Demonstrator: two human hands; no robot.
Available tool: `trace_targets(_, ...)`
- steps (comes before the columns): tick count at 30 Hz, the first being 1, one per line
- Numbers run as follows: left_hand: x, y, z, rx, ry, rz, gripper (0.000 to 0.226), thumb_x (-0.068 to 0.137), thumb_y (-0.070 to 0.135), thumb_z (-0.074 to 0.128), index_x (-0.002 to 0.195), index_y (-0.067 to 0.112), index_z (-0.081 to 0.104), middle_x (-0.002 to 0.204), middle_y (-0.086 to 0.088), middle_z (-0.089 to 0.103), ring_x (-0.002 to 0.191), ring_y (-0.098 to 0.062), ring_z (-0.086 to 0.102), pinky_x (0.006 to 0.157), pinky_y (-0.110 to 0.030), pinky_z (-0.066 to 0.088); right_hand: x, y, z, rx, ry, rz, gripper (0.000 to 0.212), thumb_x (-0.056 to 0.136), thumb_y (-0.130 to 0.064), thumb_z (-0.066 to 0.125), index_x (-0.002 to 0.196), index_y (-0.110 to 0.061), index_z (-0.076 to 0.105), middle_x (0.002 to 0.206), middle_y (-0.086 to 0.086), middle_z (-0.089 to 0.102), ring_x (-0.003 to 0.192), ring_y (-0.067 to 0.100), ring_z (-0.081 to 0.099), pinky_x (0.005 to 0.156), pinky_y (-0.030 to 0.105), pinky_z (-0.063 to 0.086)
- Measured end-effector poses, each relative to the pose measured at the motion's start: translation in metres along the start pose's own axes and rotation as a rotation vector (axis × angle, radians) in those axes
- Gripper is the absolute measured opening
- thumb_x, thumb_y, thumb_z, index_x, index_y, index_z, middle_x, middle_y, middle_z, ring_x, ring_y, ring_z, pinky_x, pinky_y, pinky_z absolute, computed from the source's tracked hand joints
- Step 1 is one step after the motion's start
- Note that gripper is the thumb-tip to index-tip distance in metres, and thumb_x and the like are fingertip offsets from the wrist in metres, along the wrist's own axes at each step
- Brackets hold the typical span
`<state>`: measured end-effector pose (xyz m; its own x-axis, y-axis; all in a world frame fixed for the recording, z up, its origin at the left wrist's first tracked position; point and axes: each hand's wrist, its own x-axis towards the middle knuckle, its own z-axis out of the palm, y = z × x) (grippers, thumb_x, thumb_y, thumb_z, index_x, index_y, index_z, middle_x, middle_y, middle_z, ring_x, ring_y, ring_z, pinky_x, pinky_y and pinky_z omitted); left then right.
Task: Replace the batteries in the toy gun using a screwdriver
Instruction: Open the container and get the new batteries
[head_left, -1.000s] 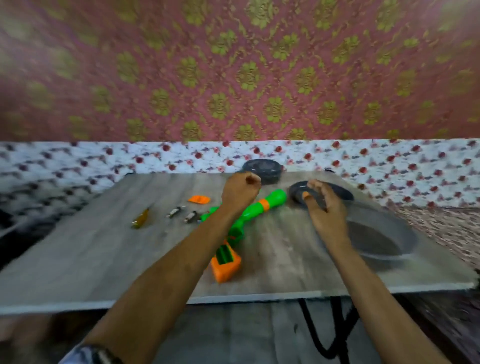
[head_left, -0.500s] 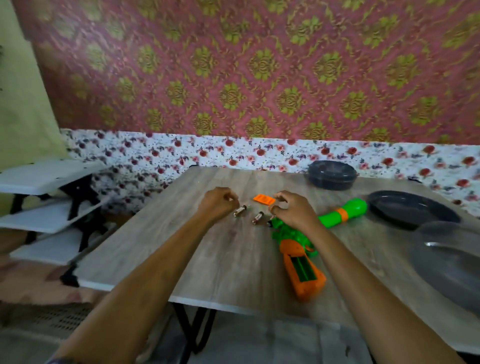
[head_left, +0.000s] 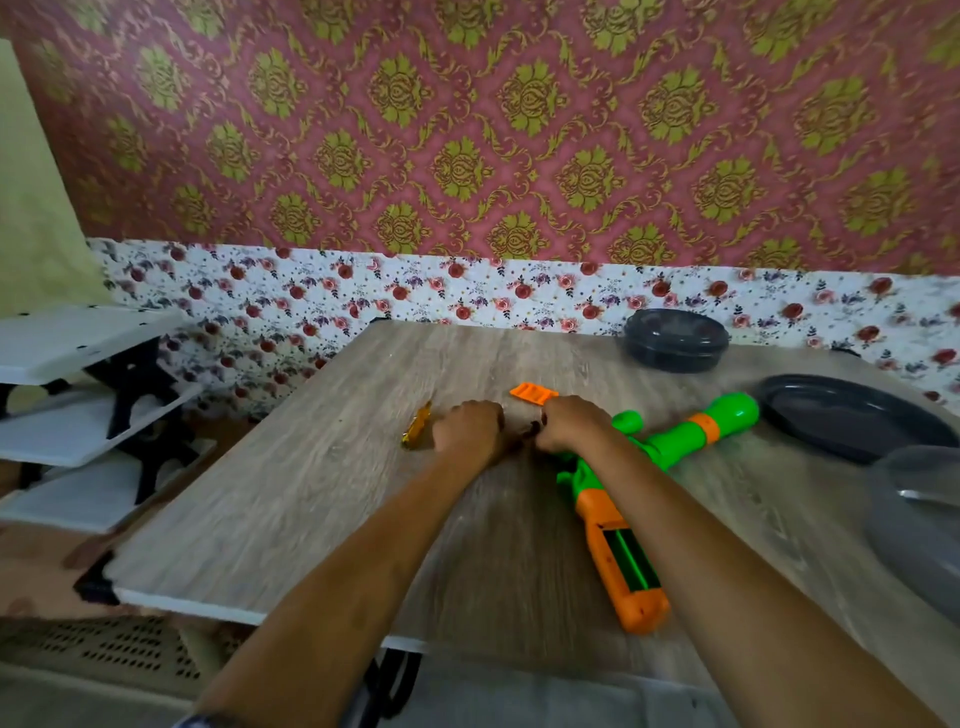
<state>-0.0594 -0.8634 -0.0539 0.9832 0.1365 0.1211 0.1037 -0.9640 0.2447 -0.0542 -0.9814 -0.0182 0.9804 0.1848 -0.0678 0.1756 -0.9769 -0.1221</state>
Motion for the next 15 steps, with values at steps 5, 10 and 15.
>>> trace_targets(5, 0.004, -0.002, 0.001, 0.057, 0.104, -0.009, 0.033, 0.092, 0.040, 0.053, 0.111, 0.017, 0.065, 0.113, -0.010, 0.064, 0.104, -0.028, 0.061, 0.074, -0.032, 0.044, 0.008, -0.001, 0.002, 0.025, 0.074, 0.051, 0.038, 0.084, -0.019, 0.061, 0.120, -0.009, 0.054, 0.122, 0.012, 0.056, 0.113, 0.028, 0.055, 0.089, 0.035, 0.046)
trace_targets(10, 0.010, 0.000, 0.000, 0.038, 0.087, 0.007, 0.027, 0.091, 0.028, 0.057, 0.110, 0.012, 0.066, 0.111, -0.013, 0.065, 0.103, -0.029, 0.061, 0.078, -0.035, 0.047, 0.013, 0.000, 0.000, 0.035, 0.092, 0.043, 0.042, 0.081, -0.020, 0.068, 0.120, -0.010, 0.055, 0.124, 0.012, 0.055, 0.114, 0.029, 0.054, 0.088, 0.034, 0.046)
trace_targets(15, 0.008, -0.006, -0.004, -0.043, 0.106, 0.035, 0.024, 0.088, 0.025, 0.061, 0.106, 0.010, 0.068, 0.106, -0.013, 0.067, 0.099, -0.028, 0.062, 0.081, -0.034, 0.049, 0.012, 0.002, -0.005, 0.069, 0.122, 0.009, 0.047, 0.077, -0.025, 0.073, 0.119, -0.010, 0.056, 0.124, 0.012, 0.056, 0.114, 0.029, 0.054, 0.088, 0.033, 0.046)
